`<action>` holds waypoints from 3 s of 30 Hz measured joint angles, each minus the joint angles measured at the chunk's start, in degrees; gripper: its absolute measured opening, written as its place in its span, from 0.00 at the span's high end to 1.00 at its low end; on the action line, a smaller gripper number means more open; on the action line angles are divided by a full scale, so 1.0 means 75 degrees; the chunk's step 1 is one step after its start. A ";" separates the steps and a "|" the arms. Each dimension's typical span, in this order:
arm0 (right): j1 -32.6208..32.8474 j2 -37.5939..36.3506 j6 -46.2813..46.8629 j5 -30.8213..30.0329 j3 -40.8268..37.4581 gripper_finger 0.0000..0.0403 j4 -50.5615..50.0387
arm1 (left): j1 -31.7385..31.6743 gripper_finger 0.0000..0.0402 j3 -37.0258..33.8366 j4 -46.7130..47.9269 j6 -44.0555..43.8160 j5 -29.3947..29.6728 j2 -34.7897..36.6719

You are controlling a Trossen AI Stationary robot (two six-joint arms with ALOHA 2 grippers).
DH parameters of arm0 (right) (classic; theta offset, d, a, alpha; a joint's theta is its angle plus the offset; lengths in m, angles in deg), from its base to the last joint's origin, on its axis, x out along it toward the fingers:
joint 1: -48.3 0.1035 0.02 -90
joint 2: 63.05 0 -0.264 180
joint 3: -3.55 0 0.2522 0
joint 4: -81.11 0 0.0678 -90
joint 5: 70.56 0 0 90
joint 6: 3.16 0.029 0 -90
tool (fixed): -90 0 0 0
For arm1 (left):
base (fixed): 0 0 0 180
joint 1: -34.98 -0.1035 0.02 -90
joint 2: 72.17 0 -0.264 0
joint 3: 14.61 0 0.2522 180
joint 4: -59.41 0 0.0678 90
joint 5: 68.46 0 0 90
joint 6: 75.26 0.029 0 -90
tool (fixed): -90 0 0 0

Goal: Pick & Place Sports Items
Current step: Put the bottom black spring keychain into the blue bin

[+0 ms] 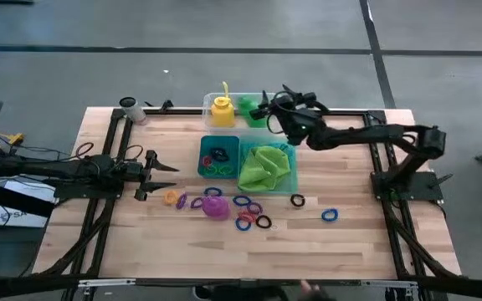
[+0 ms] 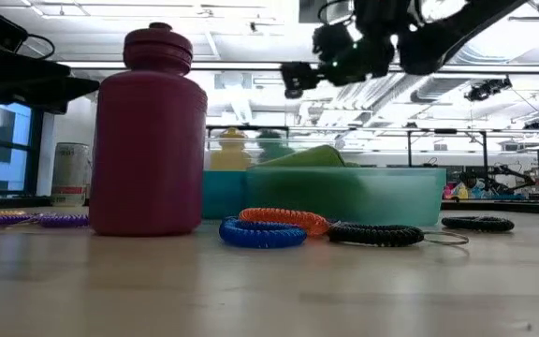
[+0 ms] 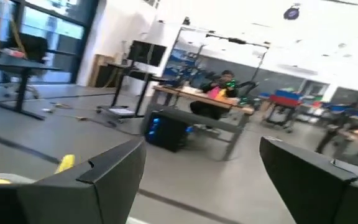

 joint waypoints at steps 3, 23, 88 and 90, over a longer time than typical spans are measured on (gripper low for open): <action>0.0336 -0.0334 -0.0534 -0.0457 0.0000 0.37 0.0004 | -0.0003 0.41 0.0002 0.0003 0.0000 0.0002 0.0000; 0.3064 -0.1218 -0.3311 -0.4192 -0.0003 0.43 -0.0052 | -0.0003 0.41 0.0000 0.0000 0.0000 0.0002 0.0000; 0.5883 0.0280 0.7895 0.5695 0.0000 0.74 -0.8342 | -0.0003 0.41 0.0000 0.0000 -0.0001 0.0002 -0.0001; 0.5883 0.0458 0.7895 0.5706 -0.0002 0.74 -0.8347 | -0.0003 0.41 0.0000 0.0000 -0.0003 0.0000 0.0000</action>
